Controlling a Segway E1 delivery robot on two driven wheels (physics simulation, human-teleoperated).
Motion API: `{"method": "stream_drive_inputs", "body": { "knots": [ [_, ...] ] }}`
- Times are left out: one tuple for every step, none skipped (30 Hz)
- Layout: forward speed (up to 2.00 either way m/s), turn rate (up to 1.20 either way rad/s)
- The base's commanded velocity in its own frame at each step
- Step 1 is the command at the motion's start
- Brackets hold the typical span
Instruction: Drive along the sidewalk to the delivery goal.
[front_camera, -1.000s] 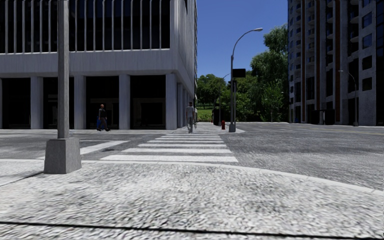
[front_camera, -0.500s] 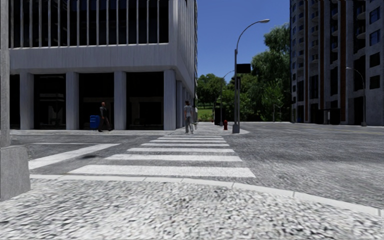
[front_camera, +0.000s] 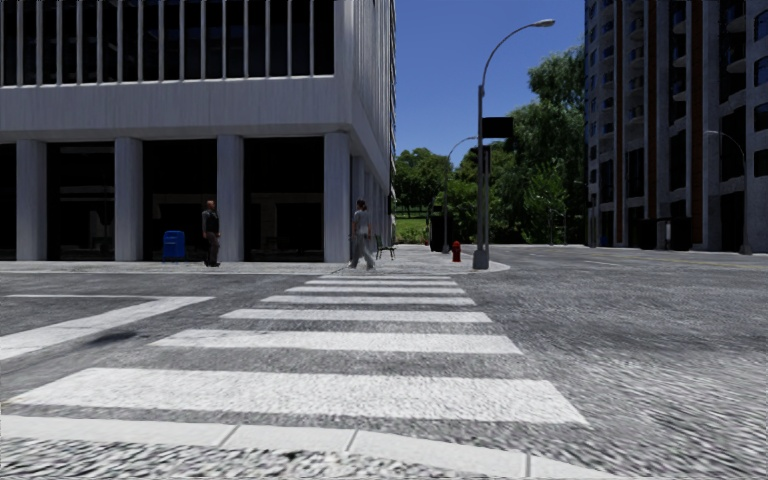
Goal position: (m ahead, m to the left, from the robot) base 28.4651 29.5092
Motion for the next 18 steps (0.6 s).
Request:
{"method": "stream_drive_inputs", "body": {
  "knots": [
    [2.00, 0.00],
    [2.00, 0.00],
    [2.00, 0.00],
    [2.00, 0.00],
    [2.00, 0.00],
    [2.00, 0.00],
    [2.00, 0.00],
    [2.00, 0.00],
    [2.00, 0.00],
    [1.80, 0.00],
    [1.67, 0.00],
    [1.58, 0.00],
    [1.58, 0.00],
    [1.41, 0.00],
    [1.22, 0.00],
    [0.99, 0.00],
    [0.88, 0.00],
    [0.88, 0.00]
  ]
}}
